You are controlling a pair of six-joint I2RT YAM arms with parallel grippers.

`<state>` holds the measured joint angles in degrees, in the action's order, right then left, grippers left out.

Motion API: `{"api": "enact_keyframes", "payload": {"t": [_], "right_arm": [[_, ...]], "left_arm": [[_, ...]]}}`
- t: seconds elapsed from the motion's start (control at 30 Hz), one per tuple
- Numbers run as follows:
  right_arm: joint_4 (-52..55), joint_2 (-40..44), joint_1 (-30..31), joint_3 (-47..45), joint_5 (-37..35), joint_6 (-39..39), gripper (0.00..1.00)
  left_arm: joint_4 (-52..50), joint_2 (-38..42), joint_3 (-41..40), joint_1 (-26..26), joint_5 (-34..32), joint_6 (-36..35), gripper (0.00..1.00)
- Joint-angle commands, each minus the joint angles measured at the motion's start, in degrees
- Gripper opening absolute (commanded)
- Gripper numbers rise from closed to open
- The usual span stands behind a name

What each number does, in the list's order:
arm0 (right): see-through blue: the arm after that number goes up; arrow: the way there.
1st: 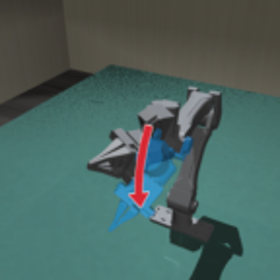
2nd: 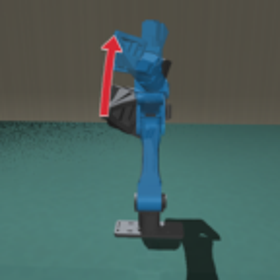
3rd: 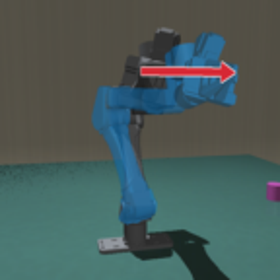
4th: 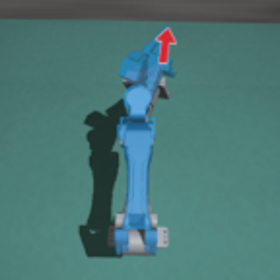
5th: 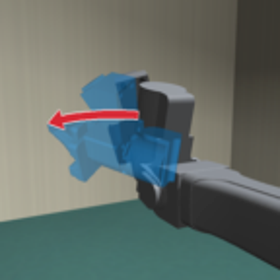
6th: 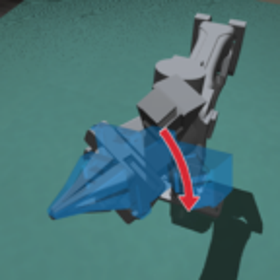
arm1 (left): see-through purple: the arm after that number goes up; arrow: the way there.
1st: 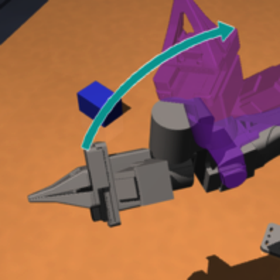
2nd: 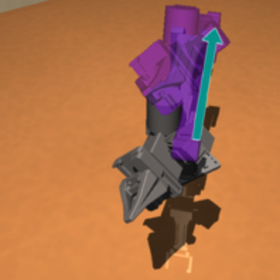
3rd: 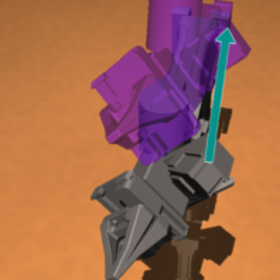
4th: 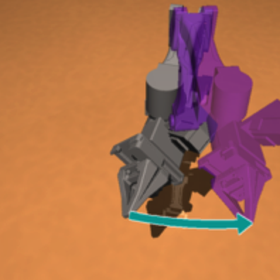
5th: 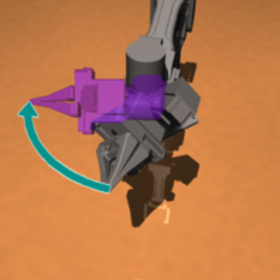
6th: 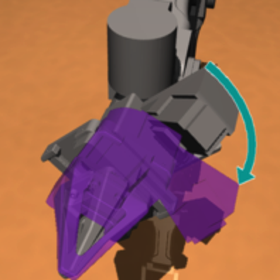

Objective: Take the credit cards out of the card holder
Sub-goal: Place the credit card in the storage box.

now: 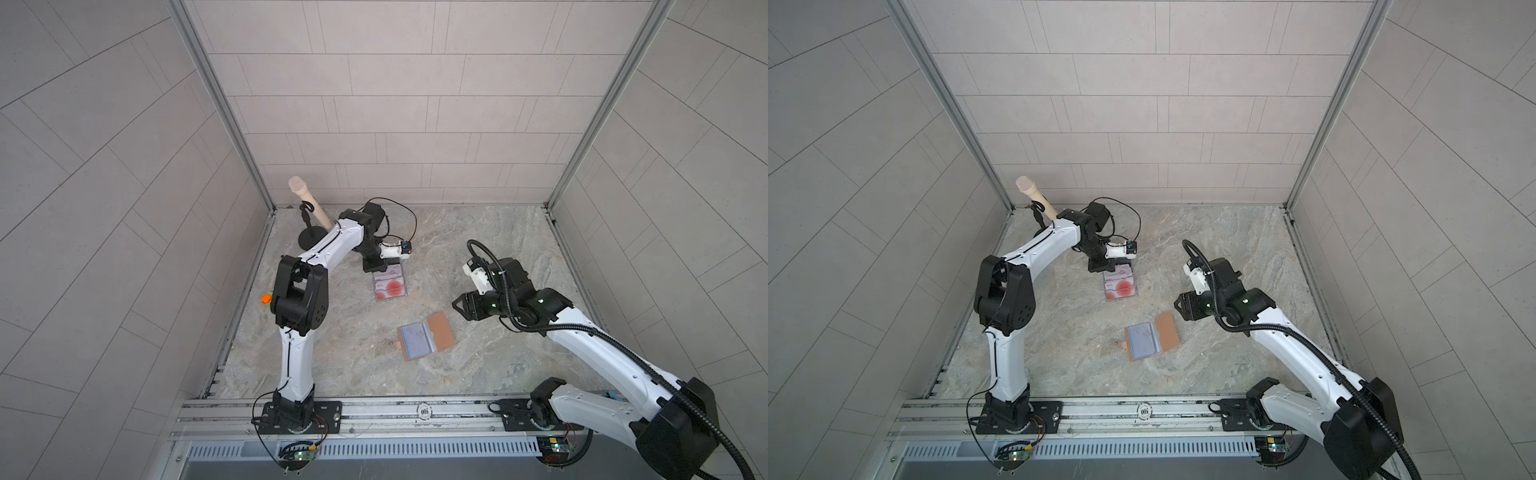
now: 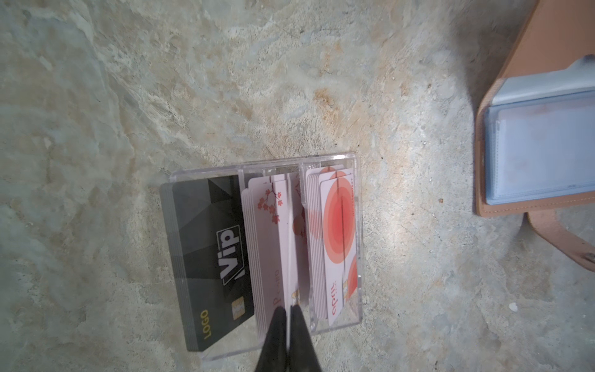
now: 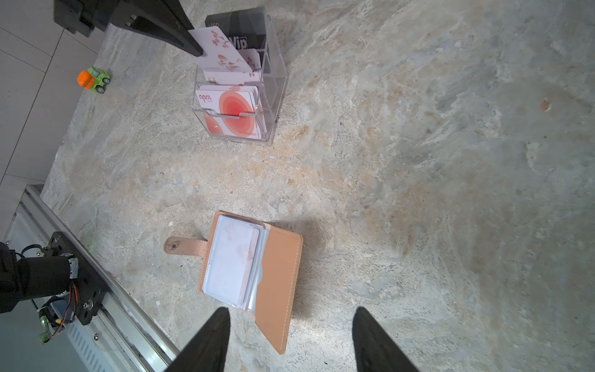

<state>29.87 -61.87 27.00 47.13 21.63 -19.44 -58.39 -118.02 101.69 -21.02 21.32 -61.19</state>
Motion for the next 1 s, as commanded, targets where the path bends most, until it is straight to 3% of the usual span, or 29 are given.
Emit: {"api": "enact_keyframes", "payload": {"t": [0.0, 0.97], "right_arm": [[-0.02, 0.96, 0.07, -0.04, 0.08, 1.07, 0.63], [-0.34, 1.31, 0.07, -0.24, 0.52, 1.14, 0.63]], "left_arm": [[-0.71, -1.12, 1.32, 0.19, 0.01, 0.96, 0.0], [-0.63, -3.01, 1.25, 0.15, -1.06, 4.13, 0.17]]}}
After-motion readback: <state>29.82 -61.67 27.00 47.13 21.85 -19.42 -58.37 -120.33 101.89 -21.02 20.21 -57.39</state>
